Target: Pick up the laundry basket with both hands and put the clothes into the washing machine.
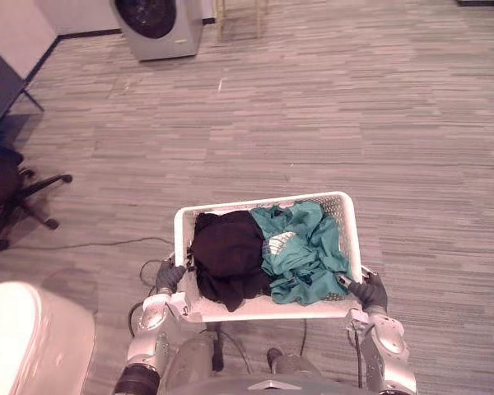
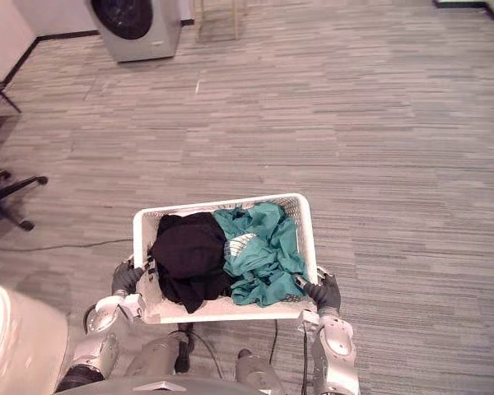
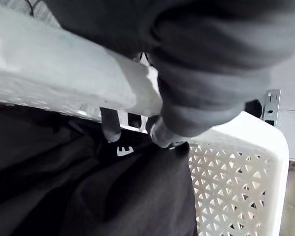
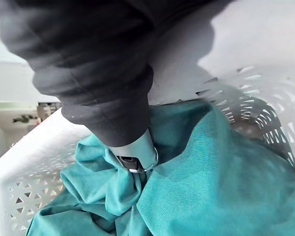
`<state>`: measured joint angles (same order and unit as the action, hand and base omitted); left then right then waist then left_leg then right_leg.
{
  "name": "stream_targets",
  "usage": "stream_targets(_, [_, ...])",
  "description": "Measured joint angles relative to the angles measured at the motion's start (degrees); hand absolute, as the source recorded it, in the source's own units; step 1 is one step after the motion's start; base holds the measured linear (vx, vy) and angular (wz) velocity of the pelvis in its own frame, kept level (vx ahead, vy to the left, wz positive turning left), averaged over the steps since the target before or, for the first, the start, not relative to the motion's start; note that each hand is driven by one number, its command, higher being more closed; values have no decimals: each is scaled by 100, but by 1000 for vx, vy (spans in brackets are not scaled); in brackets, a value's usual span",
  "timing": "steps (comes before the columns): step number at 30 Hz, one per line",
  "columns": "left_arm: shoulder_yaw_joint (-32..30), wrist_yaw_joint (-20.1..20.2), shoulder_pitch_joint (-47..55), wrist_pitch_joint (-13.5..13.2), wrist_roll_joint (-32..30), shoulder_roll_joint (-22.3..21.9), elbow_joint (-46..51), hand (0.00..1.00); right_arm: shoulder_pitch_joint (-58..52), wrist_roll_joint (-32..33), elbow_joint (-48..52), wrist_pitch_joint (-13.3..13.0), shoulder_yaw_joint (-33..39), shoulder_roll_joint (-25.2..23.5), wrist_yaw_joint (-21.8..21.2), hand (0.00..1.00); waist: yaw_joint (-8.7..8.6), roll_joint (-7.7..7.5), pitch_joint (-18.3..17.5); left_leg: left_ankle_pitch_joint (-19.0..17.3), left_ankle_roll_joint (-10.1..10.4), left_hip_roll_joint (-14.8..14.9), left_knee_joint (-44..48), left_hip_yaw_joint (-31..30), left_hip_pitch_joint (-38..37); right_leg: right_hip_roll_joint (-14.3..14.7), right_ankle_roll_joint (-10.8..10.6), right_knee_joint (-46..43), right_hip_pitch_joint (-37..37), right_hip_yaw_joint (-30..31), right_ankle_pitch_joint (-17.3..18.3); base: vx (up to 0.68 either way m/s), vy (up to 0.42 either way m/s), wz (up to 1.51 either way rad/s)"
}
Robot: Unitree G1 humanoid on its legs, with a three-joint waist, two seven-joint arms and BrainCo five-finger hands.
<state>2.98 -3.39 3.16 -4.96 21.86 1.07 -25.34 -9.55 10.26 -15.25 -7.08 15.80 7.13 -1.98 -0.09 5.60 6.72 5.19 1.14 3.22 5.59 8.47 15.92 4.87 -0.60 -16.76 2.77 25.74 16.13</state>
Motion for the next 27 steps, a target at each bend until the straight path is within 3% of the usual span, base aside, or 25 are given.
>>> stream_targets(1, [-31,-6,-25,10,0,15,-9,100,32,0,-74,6,-6,-61,0,100,-60,-145,-38,33,-20,-156,4,123,-18,-157,-64,-114,68,79,81,265,319,-55])
stream_targets(2, [-60,-15,-21,10,-4,16,39,100,66,11,-181,5,9,-105,4,100,-81,-271,-97,-35,-147,-370,-186,275,-154,-360,-258,-242,123,207,199,274,355,-29])
stream_targets(4, [-63,-19,1,19,-7,15,49,100,72,2,-183,16,12,-105,2,100,-94,-292,-99,-107,-327,-673,-465,470,-494,-550,-407,-704,172,380,236,267,313,-35])
stream_targets(6, [-72,-43,55,19,-7,63,72,100,69,-68,-186,65,6,-178,-5,100,-78,-293,-99,-179,-435,-773,-574,575,-759,-453,-825,-1482,366,398,171,172,154,-26])
stream_targets(7, [-74,-102,68,18,-7,132,105,100,74,-110,-208,87,-8,-261,-17,100,-91,-272,-89,-238,-520,-763,-592,570,-897,-317,-1170,-2160,635,426,31,149,130,-14])
stream_targets(8, [-88,-135,57,18,-6,195,140,100,104,-116,-212,99,-21,-330,-37,100,-87,-276,-90,-250,-531,-740,-596,589,-961,-189,-1203,-2607,880,445,24,124,120,-10])
stream_targets(11, [-254,-149,42,13,-3,237,187,100,307,-117,-368,102,-184,-339,-37,100,-24,-284,-72,-316,-476,-591,-693,667,-1097,-237,-1006,-2423,1385,146,213,35,75,-26])
stream_targets(13, [-284,-150,37,13,0,269,174,100,371,-116,-430,104,-218,-340,-38,100,7,-286,-67,-391,-403,-460,-679,673,-1103,-259,-982,-1616,1540,19,212,-43,-42,-10])
stream_targets(14, [-279,-149,38,13,1,288,136,100,394,-115,-431,103,-217,-335,-38,100,2,-298,-69,-442,-313,-412,-671,631,-1100,-277,-973,-884,1496,50,32,-30,-89,10])
stream_targets(15, [-274,-143,35,13,1,291,91,100,362,-113,-440,102,-218,-337,-38,100,-15,-354,-56,-449,-280,-428,-657,593,-1108,-338,-831,-471,1455,53,-219,-22,-142,25])
stream_targets(16, [-274,-136,30,13,1,294,32,100,339,-111,-487,92,-218,-339,-38,100,-58,-463,-37,-465,-239,-499,-649,534,-1119,-427,-679,-239,1411,28,-444,-2,-175,40])
stream_targets(17, [-274,-130,15,14,1,266,-101,100,358,-109,-620,88,-206,-315,-35,100,-95,-581,-18,-479,-187,-593,-644,445,-1146,-528,-670,-49,1331,18,-840,36,-205,46])
stream_targets(18, [-266,-128,-3,22,1,122,-266,100,345,-113,-660,103,-159,-198,-13,100,-122,-430,-8,-475,-109,-487,-669,381,-1151,-476,-616,102,1267,-125,-951,61,-159,31])
stream_targets(20, [-269,-128,21,23,1,11,-287,100,331,-112,-661,103,-159,-84,-13,100,-36,-270,-9,-417,7,-285,-687,384,-1108,-351,-546,436,1177,-178,-1243,106,-128,2])
stream_targets(23, [-271,-117,13,23,1,-18,-286,100,327,-109,-660,100,-114,-89,-13,100,-60,-257,-12,-317,121,-75,-827,258,-1228,-200,-453,645,1000,-373,-1412,91,-110,8])
stream_targets(24, [-282,-113,100,22,0,117,-285,100,318,-110,-846,8,-176,-214,-27,100,34,-202,-58,-120,114,-73,-997,119,-1299,-277,-411,1111,725,-598,-1667,38,-50,10])
stream_targets(27, [-282,-113,100,22,0,117,-285,100,311,-110,-846,8,-176,-214,-27,100,30,-202,-58,-120,114,-72,-997,120,-1300,-277,-411,1111,725,-598,-1667,0,0,0])
